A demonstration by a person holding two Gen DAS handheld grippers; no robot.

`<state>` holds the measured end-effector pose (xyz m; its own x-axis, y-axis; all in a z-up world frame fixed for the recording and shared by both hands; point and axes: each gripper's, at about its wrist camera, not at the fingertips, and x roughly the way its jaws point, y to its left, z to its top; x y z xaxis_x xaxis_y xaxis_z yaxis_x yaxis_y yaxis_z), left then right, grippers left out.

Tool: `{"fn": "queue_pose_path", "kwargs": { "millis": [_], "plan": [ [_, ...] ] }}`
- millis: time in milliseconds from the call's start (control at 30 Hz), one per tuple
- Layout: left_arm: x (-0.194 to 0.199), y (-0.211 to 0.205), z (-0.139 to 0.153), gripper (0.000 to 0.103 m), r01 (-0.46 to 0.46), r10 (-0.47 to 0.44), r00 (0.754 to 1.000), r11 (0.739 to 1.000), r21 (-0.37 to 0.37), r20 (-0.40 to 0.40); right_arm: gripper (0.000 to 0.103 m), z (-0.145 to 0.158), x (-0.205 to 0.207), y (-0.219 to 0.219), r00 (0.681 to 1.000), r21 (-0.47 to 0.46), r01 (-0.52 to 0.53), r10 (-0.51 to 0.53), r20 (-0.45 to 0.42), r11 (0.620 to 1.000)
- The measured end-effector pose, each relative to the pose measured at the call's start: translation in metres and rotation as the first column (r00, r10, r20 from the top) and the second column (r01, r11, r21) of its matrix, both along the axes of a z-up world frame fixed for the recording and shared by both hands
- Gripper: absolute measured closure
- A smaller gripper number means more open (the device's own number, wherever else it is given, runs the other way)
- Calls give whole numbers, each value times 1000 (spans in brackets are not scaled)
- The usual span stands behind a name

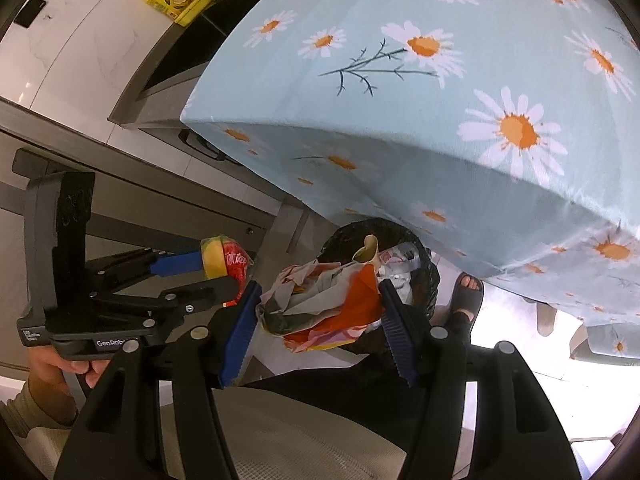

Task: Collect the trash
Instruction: 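Carry the wrapper and snack bag down to the black bin, then open the left tool over the bin while the right tool releases the wrapper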

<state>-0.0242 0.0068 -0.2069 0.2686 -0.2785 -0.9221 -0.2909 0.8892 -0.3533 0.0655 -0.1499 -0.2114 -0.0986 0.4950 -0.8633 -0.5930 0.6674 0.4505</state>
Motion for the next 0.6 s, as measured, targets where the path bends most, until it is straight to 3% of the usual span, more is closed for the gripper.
{"fn": "queue_pose_path", "kwargs": {
  "millis": [200,367,467,600],
  "plan": [
    [1,0,-2,44,0,0,1000,1000,-1,-10,43,-1,4,-3,1000,8,0,1,-20,1000],
    [3,0,-8,40,-2,3,999,1000,8,-49,33,-1,9,-3,999,27,7,-6,-46,1000],
    [4,4,-13,40,-16,16,998,1000,2,-64,33,-1,12,-4,998,30,15,-13,-58,999],
    [5,5,-14,33,-24,24,997,1000,5,-75,33,-1,13,-4,998,27,17,-16,-58,999]
  ]
}}
